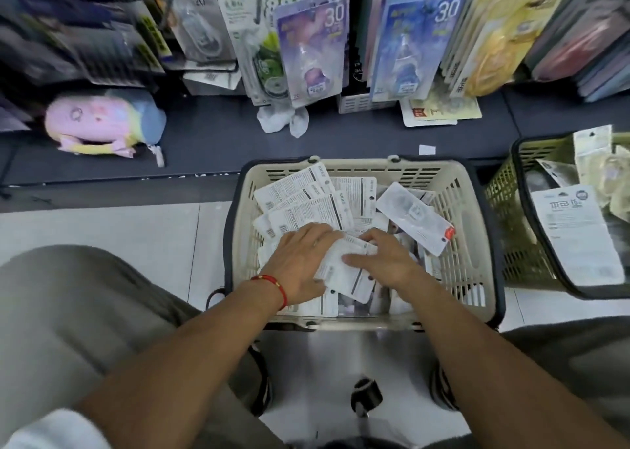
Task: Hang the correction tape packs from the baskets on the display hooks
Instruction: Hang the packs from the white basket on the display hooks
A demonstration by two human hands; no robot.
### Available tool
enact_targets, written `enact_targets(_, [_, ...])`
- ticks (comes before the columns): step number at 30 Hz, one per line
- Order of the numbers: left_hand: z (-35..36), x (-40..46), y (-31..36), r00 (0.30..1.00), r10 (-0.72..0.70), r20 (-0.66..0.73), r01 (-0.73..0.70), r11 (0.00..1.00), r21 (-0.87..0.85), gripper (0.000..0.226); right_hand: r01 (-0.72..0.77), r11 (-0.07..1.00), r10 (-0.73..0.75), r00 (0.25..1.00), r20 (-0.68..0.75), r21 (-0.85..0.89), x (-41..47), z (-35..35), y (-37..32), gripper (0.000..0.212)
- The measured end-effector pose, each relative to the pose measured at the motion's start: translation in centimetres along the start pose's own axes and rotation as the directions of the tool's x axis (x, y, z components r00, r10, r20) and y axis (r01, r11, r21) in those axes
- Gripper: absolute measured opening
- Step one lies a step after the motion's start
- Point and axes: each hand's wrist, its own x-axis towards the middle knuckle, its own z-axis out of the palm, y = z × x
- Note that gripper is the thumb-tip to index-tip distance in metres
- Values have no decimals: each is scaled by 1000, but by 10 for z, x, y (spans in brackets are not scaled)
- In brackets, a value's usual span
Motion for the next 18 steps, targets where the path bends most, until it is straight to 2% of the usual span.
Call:
enact_targets(3, [1, -13, -7, 1000, -31, -3, 31, 999, -25, 121, 28, 953, -16, 999, -41, 302, -8, -1, -10, 31])
enact_targets(5, [1, -17, -3, 998, -24, -62, 22, 999, -29, 119, 10, 884, -10, 1000, -3, 468, -15, -1, -16, 23])
enact_targets(8, [-7, -17, 4, 960, 46, -277, -60, 997, -42, 86, -54, 788, 42, 999, 34, 613, -28, 0, -17, 11])
enact_targets(9, [-12, -16, 4, 938, 69, -341, -90, 995, -47, 73, -82, 744, 50, 997, 66, 664, -32, -1, -19, 15])
enact_targets(11, [-22, -15, 7, 921, 16, -388, -70, 990, -125, 56, -124, 671, 23, 989, 146, 731, -35, -8, -22, 41])
enact_targets(12, [-27, -14, 8, 921, -62, -386, -16, 980, -197, 49, -137, 671, 36, 988, 152, 729, -34, -11, -27, 53])
enact_targets(13, [-32, -12, 8, 911, -165, -379, 54, 956, -287, 43, -118, 706, 65, 993, 103, 699, -29, -13, -31, 58])
enact_targets(14, [-38, -11, 5, 887, -277, -369, 125, 913, -387, 39, -53, 791, 71, 997, -5, 609, -22, -12, -33, 56])
enact_targets(15, [-45, -10, 1, 859, -373, -350, 177, 858, -482, 38, 44, 907, 25, 987, -156, 419, -13, -11, -34, 47])
enact_targets(16, [-54, -9, -5, 835, -444, -325, 213, 805, -553, 41, 131, 980, -83, 954, -287, 150, -3, -8, -32, 36])
enact_targets(17, [-64, -9, -13, 816, -494, -301, 242, 764, -598, 45, 175, 980, -195, 927, -321, -89, 7, -3, -30, 31])
enact_targets(18, [-74, -8, -21, 802, -529, -277, 268, 734, -624, 48, 188, 959, -248, 920, -302, -213, 18, 1, -26, 36])
